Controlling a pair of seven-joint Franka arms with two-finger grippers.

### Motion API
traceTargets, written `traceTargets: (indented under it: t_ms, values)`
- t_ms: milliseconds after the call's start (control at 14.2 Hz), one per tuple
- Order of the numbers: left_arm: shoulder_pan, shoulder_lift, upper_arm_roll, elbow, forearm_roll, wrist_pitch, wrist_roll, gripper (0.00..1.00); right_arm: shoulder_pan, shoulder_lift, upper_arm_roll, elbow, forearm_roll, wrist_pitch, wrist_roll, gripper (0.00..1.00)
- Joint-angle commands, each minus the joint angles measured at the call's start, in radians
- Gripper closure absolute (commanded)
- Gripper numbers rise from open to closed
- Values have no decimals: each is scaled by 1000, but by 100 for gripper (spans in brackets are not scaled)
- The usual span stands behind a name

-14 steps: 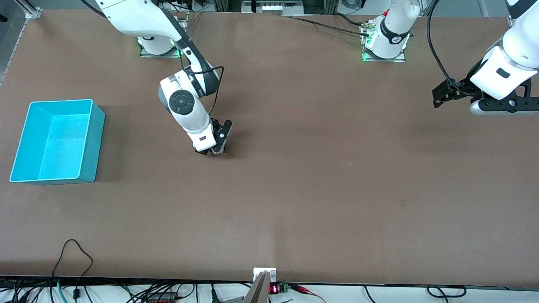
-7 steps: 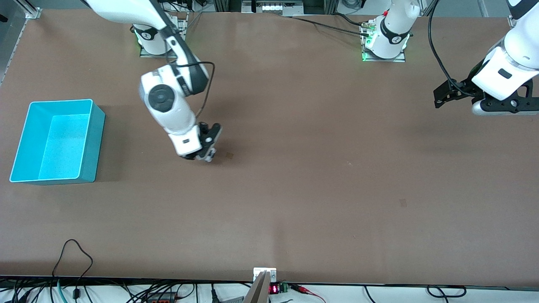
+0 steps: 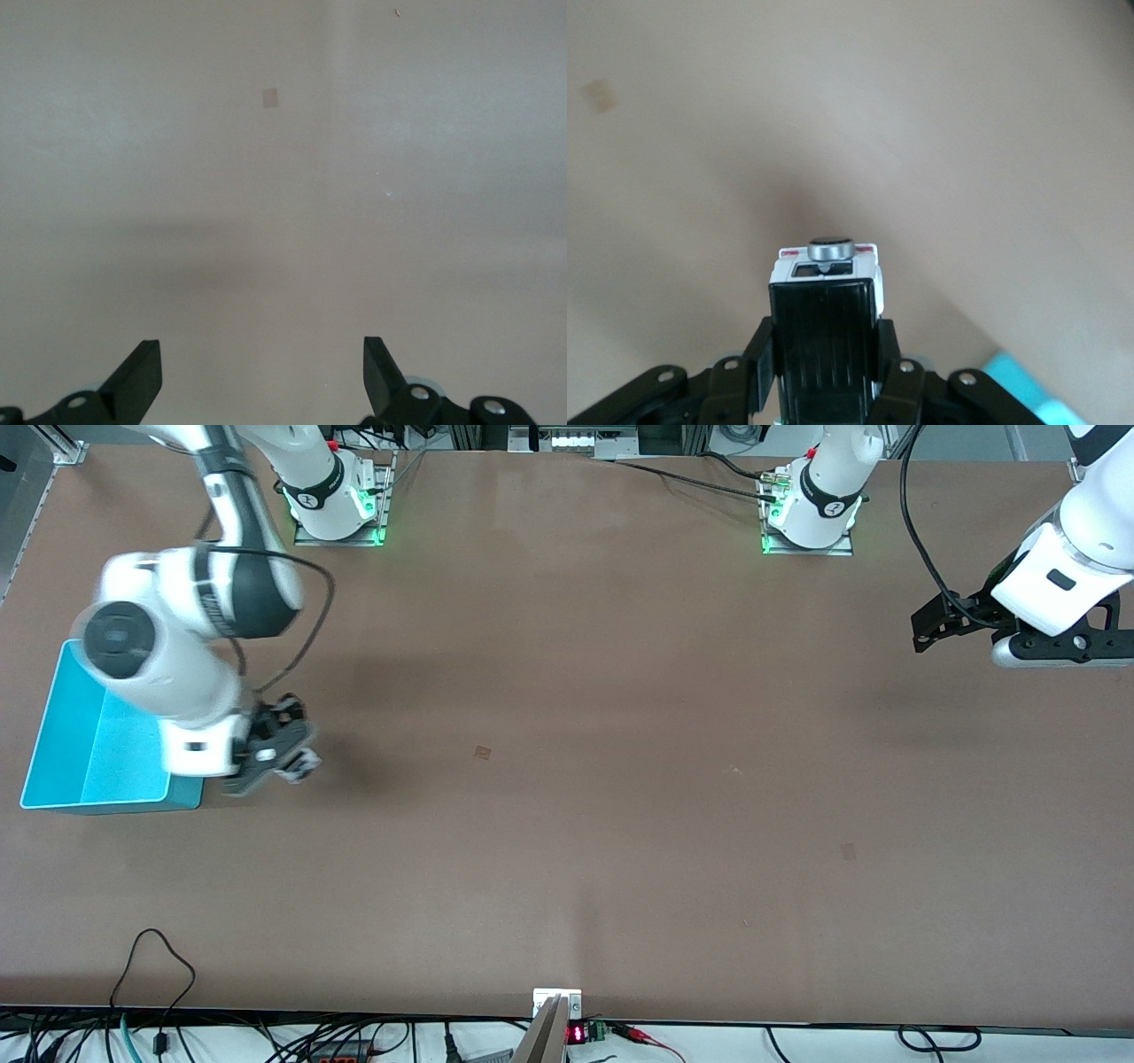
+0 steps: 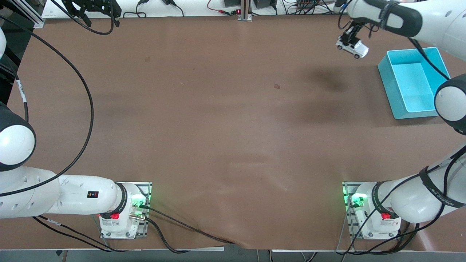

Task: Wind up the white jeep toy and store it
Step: 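Carry the jeep with the right gripper into the cyan bin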

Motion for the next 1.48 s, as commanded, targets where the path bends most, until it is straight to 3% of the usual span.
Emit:
traceTargets:
  t_ms: [0,424,776,1412]
  values:
    - [1,12,-2,29,-3,-26,12,0,6,-33,-88,4,2,-64,82,100]
    - [-5,12,-4,31,-3,-32,12,0,-21,-24,-253,-34,-19,-127,245,99]
    - [-5,11,-6,31,-3,-47,12,0,-144,20,-257,-65,-44,-83,234,100]
    - [-5,11,-7,31,-3,-50,12,0,-272,31,-255,-316,-61,256,206,100]
